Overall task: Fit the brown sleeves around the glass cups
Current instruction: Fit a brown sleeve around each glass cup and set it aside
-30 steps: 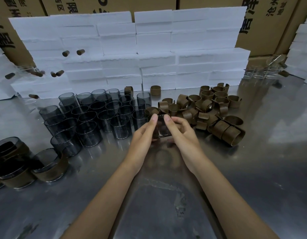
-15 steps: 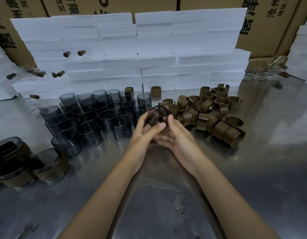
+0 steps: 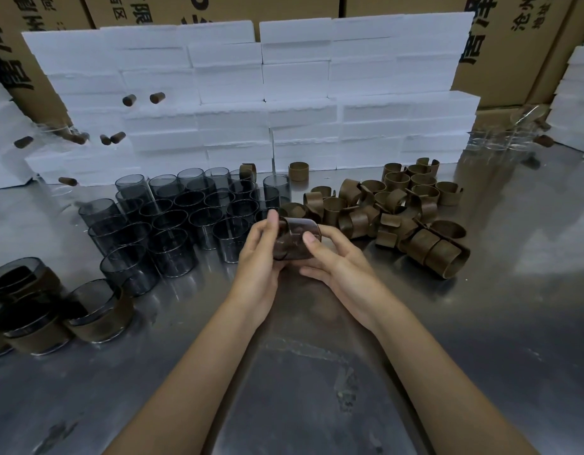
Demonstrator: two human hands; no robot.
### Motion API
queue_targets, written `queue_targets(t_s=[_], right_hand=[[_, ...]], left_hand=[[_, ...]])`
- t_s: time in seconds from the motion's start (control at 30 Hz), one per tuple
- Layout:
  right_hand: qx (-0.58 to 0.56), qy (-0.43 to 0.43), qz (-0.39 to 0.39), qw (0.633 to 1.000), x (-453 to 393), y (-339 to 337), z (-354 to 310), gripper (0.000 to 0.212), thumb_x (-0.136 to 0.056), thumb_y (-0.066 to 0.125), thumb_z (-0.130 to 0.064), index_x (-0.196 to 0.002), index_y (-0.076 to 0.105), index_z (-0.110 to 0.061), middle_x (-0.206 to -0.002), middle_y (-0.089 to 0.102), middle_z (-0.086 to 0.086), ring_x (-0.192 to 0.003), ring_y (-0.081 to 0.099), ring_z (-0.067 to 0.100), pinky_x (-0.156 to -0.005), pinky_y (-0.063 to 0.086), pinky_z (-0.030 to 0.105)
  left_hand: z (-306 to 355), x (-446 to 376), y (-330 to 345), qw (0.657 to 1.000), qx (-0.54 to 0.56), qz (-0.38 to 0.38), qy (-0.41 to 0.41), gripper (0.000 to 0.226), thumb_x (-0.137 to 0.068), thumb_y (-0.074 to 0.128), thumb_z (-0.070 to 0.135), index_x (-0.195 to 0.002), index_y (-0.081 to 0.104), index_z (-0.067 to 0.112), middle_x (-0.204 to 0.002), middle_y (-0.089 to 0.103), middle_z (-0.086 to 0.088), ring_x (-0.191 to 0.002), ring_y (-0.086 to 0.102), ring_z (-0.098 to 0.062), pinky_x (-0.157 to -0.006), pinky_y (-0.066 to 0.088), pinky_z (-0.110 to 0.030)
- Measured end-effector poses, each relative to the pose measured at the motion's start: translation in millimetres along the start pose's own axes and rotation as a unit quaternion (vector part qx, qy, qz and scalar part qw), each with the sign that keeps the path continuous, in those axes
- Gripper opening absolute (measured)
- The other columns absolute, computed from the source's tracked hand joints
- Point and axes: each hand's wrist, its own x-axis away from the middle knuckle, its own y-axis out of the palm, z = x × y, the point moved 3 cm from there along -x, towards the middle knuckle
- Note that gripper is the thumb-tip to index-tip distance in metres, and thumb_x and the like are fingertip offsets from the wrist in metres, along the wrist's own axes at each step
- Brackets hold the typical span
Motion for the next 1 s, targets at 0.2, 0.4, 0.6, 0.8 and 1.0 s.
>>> queue_targets(t_s=[0.2,0.4,0.6,0.8,1.0], right_hand=[[-0.052,-0.002,-0.002,0.999,-0.2,3.7,1.7,0.058,-0.082,0.07,-0.042,-0.133,0.061,-0.018,-0.122,0.071,0.012,-0.105,0.073,0.023,-0.091,0.058,0.033],[-0.11,0.018,0.027,0.993,-1.1,-4.6,0.0,0.044,-0.097,0.063,-0.041,-0.129,0.063,-0.011,-0.108,0.074,0.01,-0.088,0.07,0.019,-0.082,0.058,0.03],[0.099,-0.091,0.155,0.979,1.9,-7.8,-3.2,0.039,-0.084,0.073,-0.058,-0.106,0.067,-0.027,-0.077,0.071,-0.017,-0.07,0.065,0.0,-0.06,0.049,0.012],[0.211,-0.151,0.176,0.95,3.9,-5.1,-3.9,0.049,-0.083,0.065,-0.065,-0.104,0.06,-0.021,-0.067,0.064,-0.025,-0.063,0.059,-0.005,-0.058,0.042,0.009],[0.248,-0.188,0.21,0.927,1.6,-12.4,-3.5,0.028,-0.102,0.06,-0.036,-0.084,0.051,-0.017,-0.056,0.052,-0.01,-0.054,0.049,0.004,-0.054,0.037,0.018]], left_hand=[[-2.3,-3.2,-1.8,0.998,0.004,-0.033,-0.047,0.04,-0.11,0.04,0.024,-0.138,0.059,0.004,-0.135,0.064,-0.023,-0.112,0.064,-0.026,-0.09,0.051,-0.033],[0.2,-0.3,2.5,0.995,-0.006,-0.08,-0.057,0.043,-0.106,0.039,0.021,-0.141,0.059,0.007,-0.135,0.067,-0.015,-0.115,0.063,-0.026,-0.102,0.046,-0.039],[-1.6,3.7,10.8,0.995,-0.043,-0.091,0.002,0.042,-0.101,0.057,0.037,-0.13,0.069,0.009,-0.119,0.073,-0.015,-0.107,0.067,-0.027,-0.084,0.05,-0.036],[-6.0,1.9,8.9,0.997,0.027,-0.067,-0.028,0.037,-0.11,0.043,0.028,-0.14,0.059,0.015,-0.127,0.071,-0.016,-0.114,0.07,-0.028,-0.082,0.063,-0.038],[-8.5,3.9,13.0,0.991,0.044,-0.101,-0.07,0.054,-0.093,0.067,0.032,-0.138,0.058,0.005,-0.132,0.067,-0.02,-0.118,0.069,-0.029,-0.09,0.061,-0.042]])
